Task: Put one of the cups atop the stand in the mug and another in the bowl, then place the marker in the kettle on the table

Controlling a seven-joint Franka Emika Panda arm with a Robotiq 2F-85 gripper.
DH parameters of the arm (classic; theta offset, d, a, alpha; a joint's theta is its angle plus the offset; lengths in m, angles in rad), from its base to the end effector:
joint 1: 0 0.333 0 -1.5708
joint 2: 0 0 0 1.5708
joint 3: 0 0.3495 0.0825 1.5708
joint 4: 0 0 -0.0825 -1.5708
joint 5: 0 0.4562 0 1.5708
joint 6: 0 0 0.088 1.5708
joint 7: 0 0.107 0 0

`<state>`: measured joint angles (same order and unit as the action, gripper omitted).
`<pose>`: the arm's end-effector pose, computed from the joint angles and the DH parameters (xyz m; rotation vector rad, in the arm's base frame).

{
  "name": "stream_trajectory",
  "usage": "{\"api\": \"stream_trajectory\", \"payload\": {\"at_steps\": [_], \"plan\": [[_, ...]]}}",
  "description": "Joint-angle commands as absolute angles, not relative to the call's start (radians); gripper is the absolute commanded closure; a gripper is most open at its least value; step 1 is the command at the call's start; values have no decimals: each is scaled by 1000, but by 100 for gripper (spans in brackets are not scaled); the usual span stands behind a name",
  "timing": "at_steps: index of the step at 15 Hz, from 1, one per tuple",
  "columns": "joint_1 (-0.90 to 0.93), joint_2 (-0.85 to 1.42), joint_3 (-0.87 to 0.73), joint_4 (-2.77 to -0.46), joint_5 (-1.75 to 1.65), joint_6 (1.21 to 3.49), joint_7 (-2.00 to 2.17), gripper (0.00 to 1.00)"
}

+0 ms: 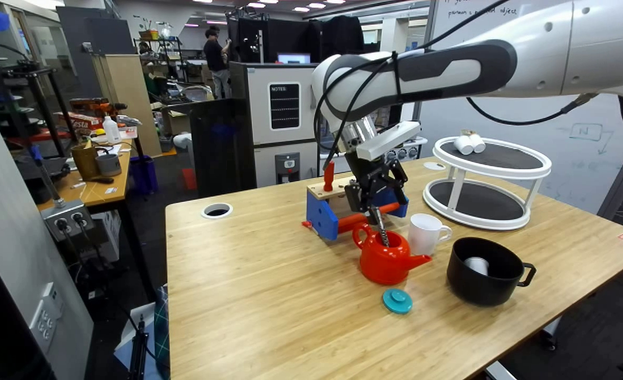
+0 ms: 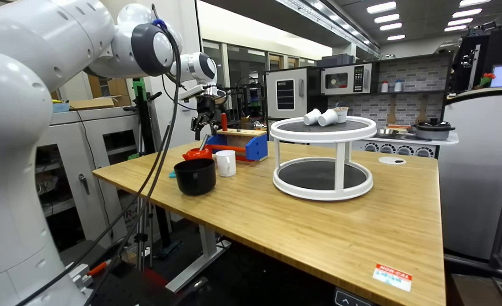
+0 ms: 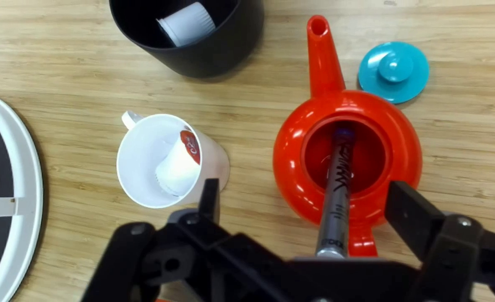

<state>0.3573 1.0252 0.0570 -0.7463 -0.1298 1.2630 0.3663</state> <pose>0.7744 0.2993 0.2983 2.8092 0.0365 -0.6330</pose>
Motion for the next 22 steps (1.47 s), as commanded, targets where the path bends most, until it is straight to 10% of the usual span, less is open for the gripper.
{"api": "stream_trajectory", "payload": {"at_steps": [1, 4, 6, 16, 22], "plan": [[361, 1067, 62, -664, -128, 1207, 337, 0], [367, 1078, 65, -651, -129, 1202, 329, 0], [371, 1086, 67, -642, -129, 1201, 322, 28], [376, 1095, 68, -620, -125, 1197, 299, 97], [378, 1100, 66, -610, -128, 1194, 294, 100]]}}
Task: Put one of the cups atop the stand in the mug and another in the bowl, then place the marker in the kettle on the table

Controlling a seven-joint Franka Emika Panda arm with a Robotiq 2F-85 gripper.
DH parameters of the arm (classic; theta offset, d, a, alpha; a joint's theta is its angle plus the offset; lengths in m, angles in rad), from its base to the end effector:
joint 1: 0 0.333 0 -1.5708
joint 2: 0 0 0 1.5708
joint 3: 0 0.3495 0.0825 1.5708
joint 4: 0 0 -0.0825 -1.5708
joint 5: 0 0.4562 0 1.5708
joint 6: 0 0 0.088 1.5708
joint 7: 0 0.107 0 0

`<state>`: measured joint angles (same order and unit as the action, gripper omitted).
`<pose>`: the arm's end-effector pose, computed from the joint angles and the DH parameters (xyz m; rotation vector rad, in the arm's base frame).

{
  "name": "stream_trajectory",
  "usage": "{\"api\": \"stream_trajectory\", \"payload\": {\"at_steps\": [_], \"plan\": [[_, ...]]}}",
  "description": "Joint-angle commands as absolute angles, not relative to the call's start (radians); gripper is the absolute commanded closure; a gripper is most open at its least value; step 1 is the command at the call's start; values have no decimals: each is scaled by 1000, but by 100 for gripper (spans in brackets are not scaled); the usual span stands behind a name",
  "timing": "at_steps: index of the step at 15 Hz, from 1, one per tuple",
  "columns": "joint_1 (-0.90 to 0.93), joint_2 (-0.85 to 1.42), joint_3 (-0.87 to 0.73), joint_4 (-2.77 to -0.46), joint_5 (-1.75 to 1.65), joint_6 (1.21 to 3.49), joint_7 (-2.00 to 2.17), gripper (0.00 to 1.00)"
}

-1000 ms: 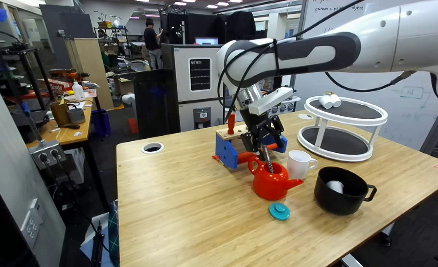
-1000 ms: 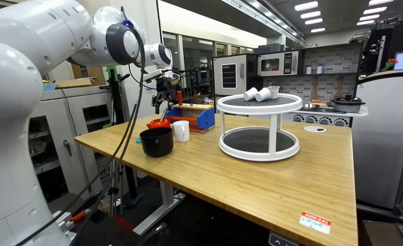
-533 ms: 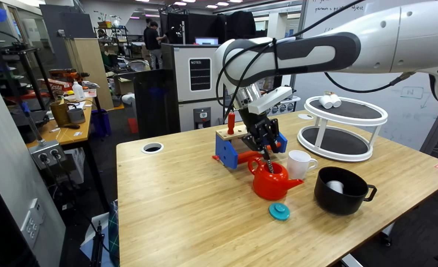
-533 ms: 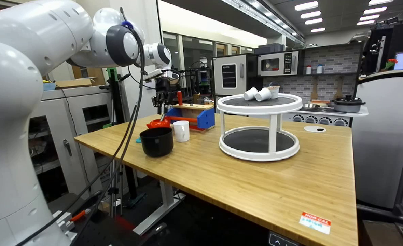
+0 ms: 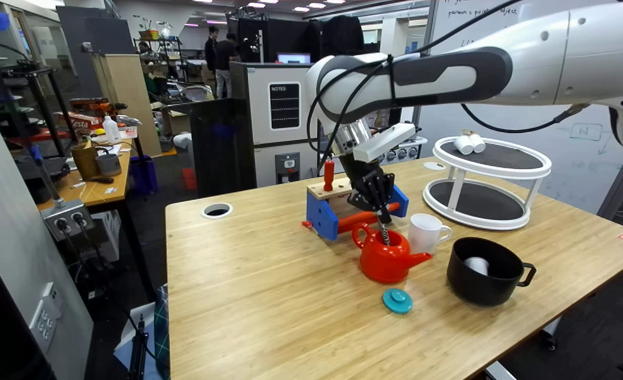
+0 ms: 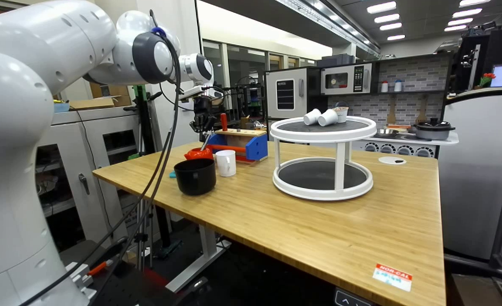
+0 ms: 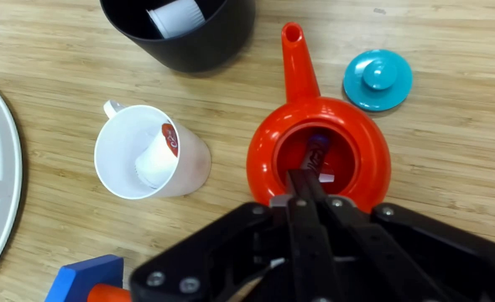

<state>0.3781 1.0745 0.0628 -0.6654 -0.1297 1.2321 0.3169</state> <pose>0.7726 0.3178 0.2960 2.8171 0.1325 -0.6431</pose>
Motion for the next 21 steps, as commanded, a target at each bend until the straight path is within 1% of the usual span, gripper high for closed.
{"api": "stream_trajectory", "payload": {"at_steps": [1, 2, 3, 4, 5, 6, 8, 9, 11, 15, 17, 21], "plan": [[378, 1102, 66, -607, -128, 1192, 293, 100], [378, 1102, 66, -604, -128, 1191, 292, 100], [378, 1102, 66, -603, -129, 1190, 291, 91], [380, 1101, 64, -602, -132, 1190, 292, 72], [380, 1100, 64, -601, -132, 1189, 293, 67], [378, 1081, 63, -648, -130, 1225, 315, 86], [379, 1081, 63, -644, -130, 1223, 315, 71], [379, 1081, 63, -644, -130, 1222, 314, 42], [380, 1079, 62, -647, -131, 1225, 316, 40], [382, 1087, 56, -640, -143, 1219, 311, 15], [384, 1091, 54, -634, -151, 1214, 307, 0], [382, 1106, 49, -614, -169, 1204, 293, 0]]}}
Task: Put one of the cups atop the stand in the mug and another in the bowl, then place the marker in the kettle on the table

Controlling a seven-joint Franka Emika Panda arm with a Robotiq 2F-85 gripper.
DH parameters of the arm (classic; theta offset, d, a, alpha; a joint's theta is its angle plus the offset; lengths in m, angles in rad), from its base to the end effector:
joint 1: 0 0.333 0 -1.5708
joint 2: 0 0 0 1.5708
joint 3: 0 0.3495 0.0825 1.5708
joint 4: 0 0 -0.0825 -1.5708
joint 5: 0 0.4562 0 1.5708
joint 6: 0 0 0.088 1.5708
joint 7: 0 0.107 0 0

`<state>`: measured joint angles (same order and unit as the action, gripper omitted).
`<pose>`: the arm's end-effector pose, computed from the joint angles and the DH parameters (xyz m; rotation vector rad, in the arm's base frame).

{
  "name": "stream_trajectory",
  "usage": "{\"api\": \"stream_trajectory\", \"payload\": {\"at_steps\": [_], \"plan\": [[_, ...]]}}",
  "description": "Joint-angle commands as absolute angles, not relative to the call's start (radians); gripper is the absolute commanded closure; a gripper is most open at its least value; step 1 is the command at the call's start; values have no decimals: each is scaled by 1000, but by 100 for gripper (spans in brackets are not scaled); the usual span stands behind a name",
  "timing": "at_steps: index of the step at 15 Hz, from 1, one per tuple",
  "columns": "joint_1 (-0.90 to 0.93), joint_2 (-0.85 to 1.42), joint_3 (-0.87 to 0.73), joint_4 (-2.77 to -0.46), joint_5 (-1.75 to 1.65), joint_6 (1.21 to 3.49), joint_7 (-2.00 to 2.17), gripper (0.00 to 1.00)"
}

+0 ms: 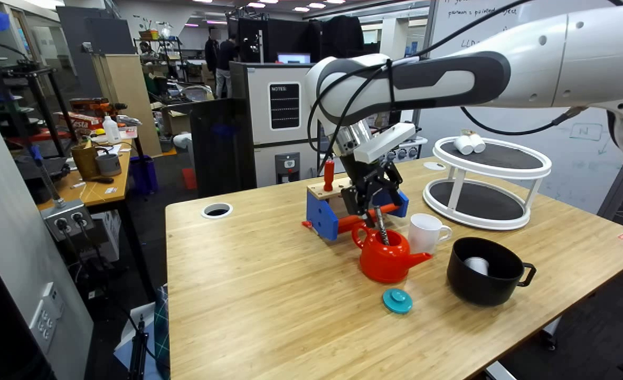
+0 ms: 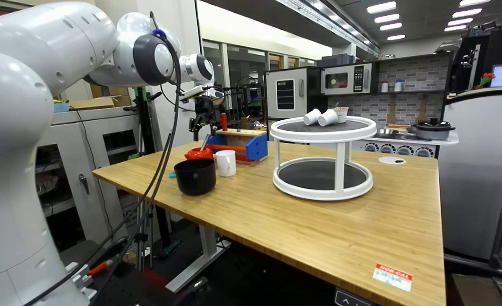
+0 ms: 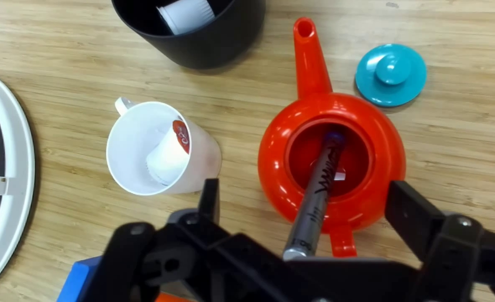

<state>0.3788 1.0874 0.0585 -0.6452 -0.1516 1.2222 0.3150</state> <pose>0.7752 0.3139 0.2951 2.7962 0.1257 -0.6300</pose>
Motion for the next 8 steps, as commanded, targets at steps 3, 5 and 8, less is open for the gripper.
{"api": "stream_trajectory", "payload": {"at_steps": [3, 5, 8], "plan": [[386, 1117, 44, -599, -184, 1196, 280, 0], [388, 1124, 45, -590, -192, 1191, 271, 0], [397, 1131, 45, -569, -205, 1184, 259, 0]]}}
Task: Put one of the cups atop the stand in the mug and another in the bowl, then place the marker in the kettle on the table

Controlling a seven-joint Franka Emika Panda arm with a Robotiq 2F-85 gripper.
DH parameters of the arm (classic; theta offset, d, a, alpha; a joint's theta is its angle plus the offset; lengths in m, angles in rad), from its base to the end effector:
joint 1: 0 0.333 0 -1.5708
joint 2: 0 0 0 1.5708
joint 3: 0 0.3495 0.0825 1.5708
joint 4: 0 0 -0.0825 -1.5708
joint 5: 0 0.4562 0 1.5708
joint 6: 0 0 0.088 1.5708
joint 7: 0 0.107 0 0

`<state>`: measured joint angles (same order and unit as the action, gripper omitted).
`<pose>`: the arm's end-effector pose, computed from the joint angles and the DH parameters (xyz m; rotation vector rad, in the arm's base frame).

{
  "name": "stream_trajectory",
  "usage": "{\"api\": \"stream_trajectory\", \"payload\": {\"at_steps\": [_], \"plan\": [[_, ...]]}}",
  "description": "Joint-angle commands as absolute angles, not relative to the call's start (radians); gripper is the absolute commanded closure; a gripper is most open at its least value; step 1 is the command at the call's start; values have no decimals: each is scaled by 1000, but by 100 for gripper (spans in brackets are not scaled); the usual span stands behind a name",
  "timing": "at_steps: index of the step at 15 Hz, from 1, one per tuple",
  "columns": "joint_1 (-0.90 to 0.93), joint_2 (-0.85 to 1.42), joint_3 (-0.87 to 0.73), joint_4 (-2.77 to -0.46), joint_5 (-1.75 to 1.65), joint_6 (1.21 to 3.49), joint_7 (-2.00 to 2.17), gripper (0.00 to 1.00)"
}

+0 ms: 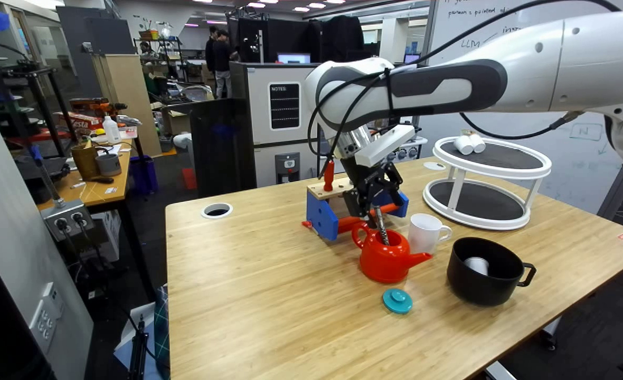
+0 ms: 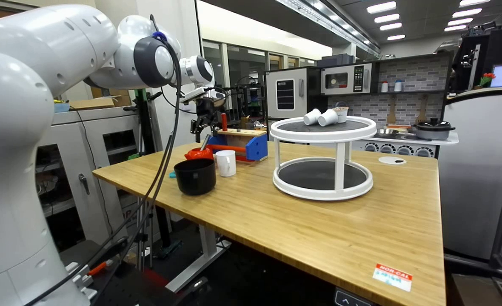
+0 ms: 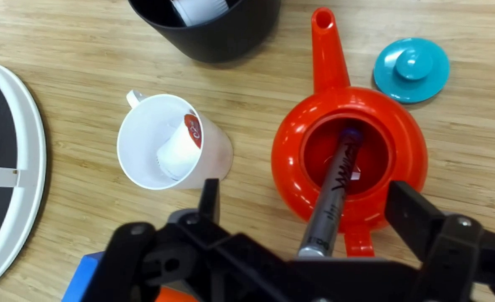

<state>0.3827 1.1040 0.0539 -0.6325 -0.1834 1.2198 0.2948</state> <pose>0.7771 0.3113 0.2878 2.7658 0.1484 -0.6184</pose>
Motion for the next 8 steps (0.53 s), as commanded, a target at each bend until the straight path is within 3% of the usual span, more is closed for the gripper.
{"api": "stream_trajectory", "payload": {"at_steps": [1, 8], "plan": [[401, 1133, 45, -561, -210, 1183, 256, 0], [430, 1140, 44, -532, -229, 1185, 237, 0]]}}
